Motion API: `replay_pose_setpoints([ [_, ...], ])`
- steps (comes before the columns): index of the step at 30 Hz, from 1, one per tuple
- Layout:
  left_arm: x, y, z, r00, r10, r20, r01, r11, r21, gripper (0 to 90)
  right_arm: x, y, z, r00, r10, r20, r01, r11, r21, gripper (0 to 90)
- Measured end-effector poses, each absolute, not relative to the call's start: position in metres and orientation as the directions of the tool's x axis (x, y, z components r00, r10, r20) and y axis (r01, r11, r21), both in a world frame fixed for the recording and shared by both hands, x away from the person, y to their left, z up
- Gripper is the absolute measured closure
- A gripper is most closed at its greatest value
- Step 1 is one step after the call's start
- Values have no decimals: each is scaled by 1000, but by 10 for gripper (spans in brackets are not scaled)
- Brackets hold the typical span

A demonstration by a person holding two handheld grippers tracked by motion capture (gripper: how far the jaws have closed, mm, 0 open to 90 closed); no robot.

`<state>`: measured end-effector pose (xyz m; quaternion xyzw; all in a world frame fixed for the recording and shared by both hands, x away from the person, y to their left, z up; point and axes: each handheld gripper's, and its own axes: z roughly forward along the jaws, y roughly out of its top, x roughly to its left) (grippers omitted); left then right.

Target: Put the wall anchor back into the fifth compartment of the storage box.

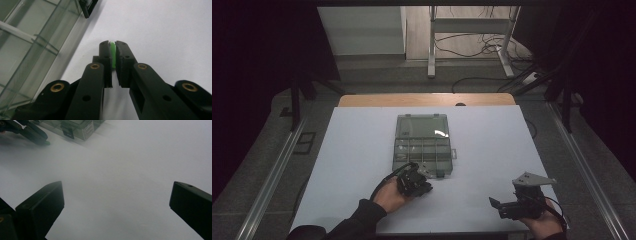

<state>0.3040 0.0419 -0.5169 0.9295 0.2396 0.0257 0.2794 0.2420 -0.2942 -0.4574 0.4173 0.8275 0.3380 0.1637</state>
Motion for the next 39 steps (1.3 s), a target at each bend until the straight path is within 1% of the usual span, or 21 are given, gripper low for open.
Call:
replay_pose_setpoints([
  [5, 304, 43, -513, 881, 461, -104, 440, -718, 539, 844, 242, -294, -457, -598, 801, 12, 580, 422, 697, 1],
  [15, 303, 48, -501, 880, 461, -111, 438, -703, 560, 844, 242, -295, -457, -597, 802, 12, 580, 421, 698, 1],
  [26, 304, 59, -489, 871, 481, -94, 441, -684, 581, 843, 242, -295, -457, -597, 802, 12, 578, 420, 699, 1],
  [32, 306, 66, -484, 856, 503, -118, 465, -652, 599, 843, 242, -295, -457, -597, 802, 12, 579, 420, 699, 1],
  [39, 309, 77, -478, 846, 520, -114, 474, -637, 608, 843, 242, -295, -457, -597, 802, 12, 578, 420, 699, 1],
])
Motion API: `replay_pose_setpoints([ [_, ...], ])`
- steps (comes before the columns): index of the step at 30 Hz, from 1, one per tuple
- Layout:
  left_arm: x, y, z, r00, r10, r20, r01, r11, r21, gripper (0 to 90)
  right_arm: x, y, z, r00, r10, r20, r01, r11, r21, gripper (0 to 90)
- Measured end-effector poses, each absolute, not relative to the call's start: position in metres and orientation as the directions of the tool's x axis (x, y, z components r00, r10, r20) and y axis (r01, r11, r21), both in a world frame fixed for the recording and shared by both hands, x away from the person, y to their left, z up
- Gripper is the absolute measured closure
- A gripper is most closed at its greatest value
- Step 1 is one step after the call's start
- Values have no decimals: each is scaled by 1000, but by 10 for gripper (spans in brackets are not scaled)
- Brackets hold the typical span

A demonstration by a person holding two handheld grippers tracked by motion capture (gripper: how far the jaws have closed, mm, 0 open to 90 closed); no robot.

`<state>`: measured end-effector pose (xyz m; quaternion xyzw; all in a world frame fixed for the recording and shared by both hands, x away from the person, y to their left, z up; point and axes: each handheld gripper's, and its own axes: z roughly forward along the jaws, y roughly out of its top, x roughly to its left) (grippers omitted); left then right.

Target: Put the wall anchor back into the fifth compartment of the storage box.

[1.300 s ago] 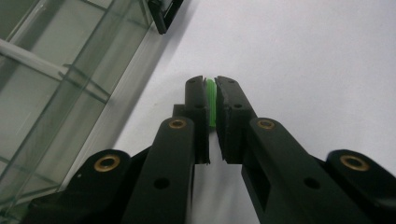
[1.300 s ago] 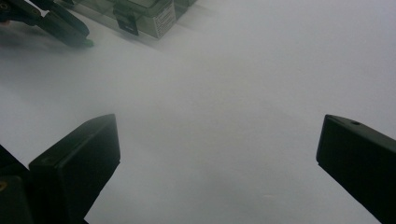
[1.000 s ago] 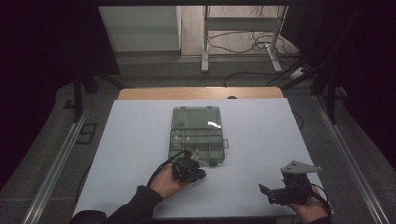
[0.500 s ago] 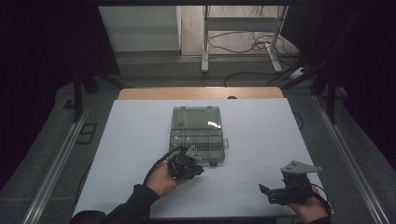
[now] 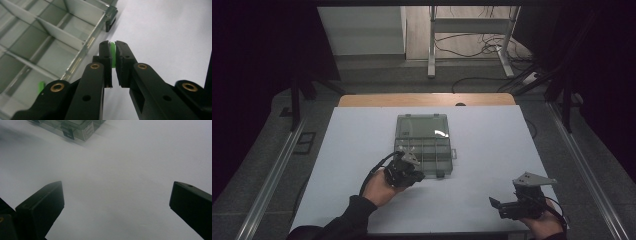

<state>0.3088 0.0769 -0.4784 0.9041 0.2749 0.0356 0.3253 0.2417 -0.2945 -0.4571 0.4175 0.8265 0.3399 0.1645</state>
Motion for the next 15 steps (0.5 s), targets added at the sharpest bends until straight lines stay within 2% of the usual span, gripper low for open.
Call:
replay_pose_setpoints([
  [15, 315, 102, -468, 810, 575, -117, 509, -590, 628, 843, 242, -294, -457, -599, 801, 10, 579, 423, 697, 1],
])
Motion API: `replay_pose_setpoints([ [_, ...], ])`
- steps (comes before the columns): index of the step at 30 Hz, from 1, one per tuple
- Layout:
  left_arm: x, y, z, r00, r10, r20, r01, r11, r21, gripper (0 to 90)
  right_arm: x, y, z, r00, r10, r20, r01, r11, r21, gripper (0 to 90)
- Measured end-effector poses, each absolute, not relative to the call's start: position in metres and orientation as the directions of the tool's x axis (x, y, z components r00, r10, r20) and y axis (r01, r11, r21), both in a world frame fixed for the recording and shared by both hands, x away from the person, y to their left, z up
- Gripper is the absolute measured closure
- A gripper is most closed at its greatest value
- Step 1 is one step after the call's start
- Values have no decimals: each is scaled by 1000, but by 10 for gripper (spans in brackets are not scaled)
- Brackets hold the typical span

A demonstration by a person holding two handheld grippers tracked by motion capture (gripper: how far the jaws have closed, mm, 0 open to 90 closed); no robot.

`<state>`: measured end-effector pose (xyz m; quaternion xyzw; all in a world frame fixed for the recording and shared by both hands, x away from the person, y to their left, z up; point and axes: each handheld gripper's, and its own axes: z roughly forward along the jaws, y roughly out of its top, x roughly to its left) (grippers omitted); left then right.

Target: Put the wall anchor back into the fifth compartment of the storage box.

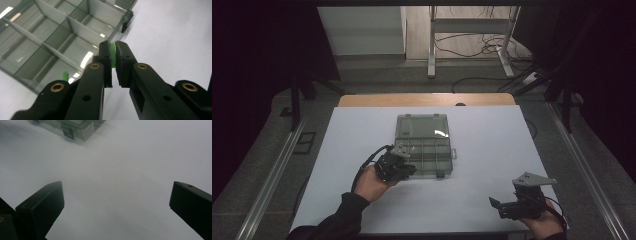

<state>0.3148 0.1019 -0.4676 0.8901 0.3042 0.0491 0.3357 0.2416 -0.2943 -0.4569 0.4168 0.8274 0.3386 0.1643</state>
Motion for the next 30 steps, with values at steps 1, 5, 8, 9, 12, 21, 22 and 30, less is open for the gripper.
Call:
replay_pose_setpoints([
  [1, 316, 105, -467, 807, 579, -115, 511, -587, 628, 843, 242, -294, -457, -600, 800, 9, 577, 425, 698, 1],
  [5, 317, 110, -464, 798, 593, -110, 516, -577, 633, 843, 241, -295, -457, -597, 802, 10, 578, 421, 698, 1],
  [8, 319, 116, -463, 788, 606, -108, 522, -567, 637, 843, 241, -294, -457, -597, 802, 10, 578, 421, 699, 1],
  [9, 319, 117, -462, 786, 609, -107, 524, -563, 639, 843, 241, -294, -457, -598, 802, 10, 578, 422, 698, 1],
  [12, 321, 122, -462, 776, 622, -106, 531, -552, 643, 843, 241, -294, -457, -598, 802, 9, 578, 423, 698, 1],
  [21, 326, 129, -465, 748, 656, -98, 551, -532, 643, 841, 241, -294, -457, -598, 801, 8, 577, 424, 698, 2],
  [22, 326, 130, -466, 745, 660, -99, 554, -529, 643, 841, 241, -294, -457, -598, 801, 8, 577, 424, 698, 2],
  [30, 332, 134, -472, 726, 680, -99, 572, -517, 637, 840, 241, -294, -457, -600, 800, 6, 576, 427, 697, 2],
])
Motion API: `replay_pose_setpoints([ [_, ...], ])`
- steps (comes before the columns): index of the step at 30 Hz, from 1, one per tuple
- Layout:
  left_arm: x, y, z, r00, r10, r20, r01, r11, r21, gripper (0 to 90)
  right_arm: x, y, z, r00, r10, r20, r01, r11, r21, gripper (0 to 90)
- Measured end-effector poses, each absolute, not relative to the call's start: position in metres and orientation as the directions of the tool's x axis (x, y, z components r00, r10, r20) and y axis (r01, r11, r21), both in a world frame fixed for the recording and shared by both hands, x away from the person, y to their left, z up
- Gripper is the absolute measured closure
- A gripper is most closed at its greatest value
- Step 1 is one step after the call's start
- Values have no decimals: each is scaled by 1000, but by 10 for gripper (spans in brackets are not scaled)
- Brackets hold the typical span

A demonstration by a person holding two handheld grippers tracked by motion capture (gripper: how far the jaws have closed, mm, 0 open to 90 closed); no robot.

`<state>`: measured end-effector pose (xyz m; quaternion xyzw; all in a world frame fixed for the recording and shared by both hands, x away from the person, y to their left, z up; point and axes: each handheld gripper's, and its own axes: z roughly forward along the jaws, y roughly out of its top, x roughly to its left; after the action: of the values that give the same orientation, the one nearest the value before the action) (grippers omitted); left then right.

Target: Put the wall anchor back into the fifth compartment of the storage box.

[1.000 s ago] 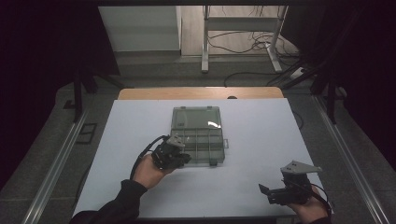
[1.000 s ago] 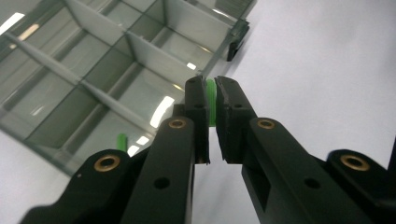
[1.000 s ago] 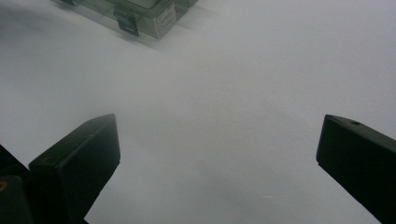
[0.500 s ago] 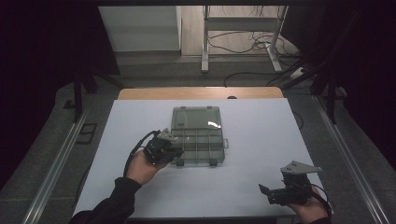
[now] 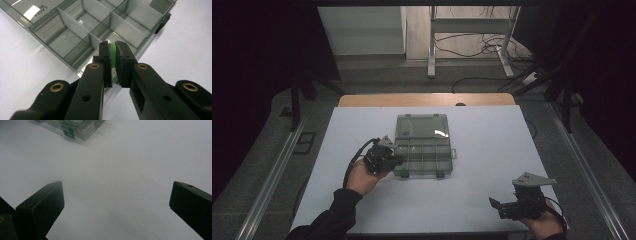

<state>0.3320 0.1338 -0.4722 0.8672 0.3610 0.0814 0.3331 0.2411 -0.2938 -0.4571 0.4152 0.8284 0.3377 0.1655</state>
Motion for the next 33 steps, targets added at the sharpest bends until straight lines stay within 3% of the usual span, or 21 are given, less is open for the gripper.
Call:
replay_pose_setpoints([
  [26, 347, 133, -496, 664, 743, -83, 626, -492, 605, 831, 241, -293, -457, -605, 796, 10, 580, 432, 691, 6],
  [33, 347, 135, -494, 658, 748, -91, 630, -480, 610, 772, 241, -293, -457, -606, 795, 10, 578, 432, 692, 6],
])
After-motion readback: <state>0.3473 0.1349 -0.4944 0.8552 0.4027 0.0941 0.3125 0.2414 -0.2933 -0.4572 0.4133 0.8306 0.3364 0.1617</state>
